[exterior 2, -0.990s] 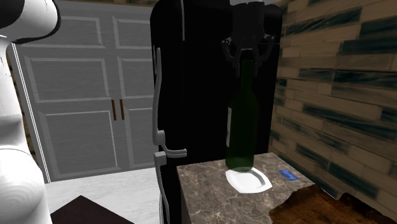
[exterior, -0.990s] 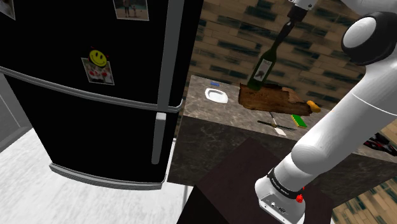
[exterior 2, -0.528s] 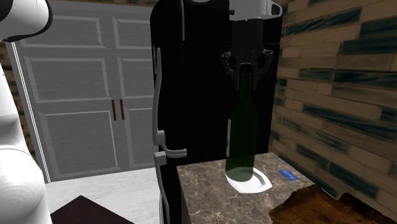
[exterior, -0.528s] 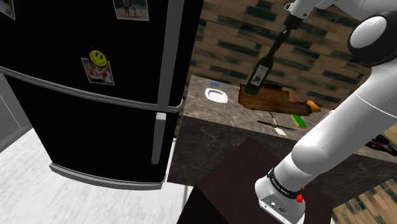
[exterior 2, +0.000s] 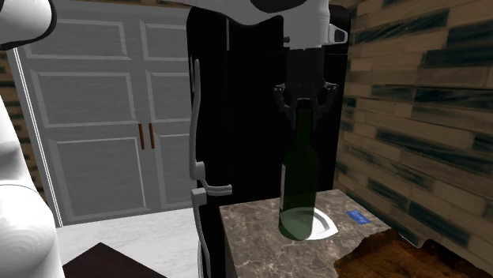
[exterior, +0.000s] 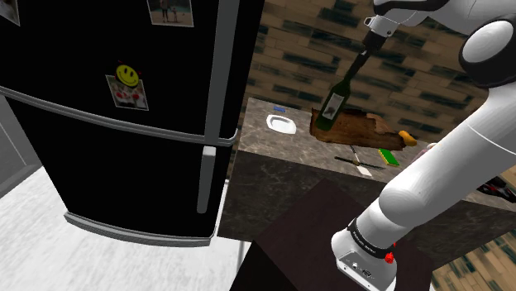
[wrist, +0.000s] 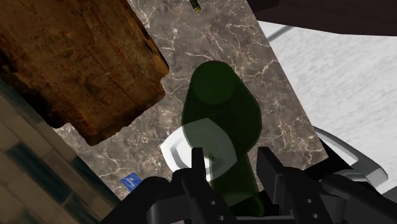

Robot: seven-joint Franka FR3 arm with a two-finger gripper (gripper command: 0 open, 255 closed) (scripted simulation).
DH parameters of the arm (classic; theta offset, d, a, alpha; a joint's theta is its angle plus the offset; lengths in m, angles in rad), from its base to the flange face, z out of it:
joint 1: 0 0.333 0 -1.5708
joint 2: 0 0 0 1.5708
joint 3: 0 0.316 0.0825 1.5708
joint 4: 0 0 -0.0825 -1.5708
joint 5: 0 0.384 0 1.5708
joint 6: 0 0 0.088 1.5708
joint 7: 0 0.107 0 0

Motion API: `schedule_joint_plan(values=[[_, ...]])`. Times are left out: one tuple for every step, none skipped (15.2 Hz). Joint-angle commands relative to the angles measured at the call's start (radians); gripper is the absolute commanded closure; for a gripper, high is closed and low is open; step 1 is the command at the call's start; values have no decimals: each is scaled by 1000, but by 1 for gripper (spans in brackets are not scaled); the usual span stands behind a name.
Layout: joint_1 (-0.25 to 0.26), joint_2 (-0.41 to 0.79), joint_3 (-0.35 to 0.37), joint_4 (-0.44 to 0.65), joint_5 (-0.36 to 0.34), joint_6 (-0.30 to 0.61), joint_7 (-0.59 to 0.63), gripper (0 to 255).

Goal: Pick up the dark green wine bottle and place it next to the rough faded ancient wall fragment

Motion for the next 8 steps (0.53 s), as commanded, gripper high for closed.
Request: schedule_joint_plan(values=[[-1, -4, -1, -32, -2, 29, -2, 255], [-1, -6, 0, -47, -3, 43, -2, 255], [-1, -7, 0, -62, -3, 57, -2, 255], [-1, -9, 0, -77, -4, 70, -2, 255], [-1, -10, 0, -91, -5, 84, -2, 255], [-1, -10, 0, -105, -5, 98, -2, 255], [-1, -11, 0, -119, -5, 111, -3, 255], [-2, -11, -1, -133, -5, 125, -3, 255]])
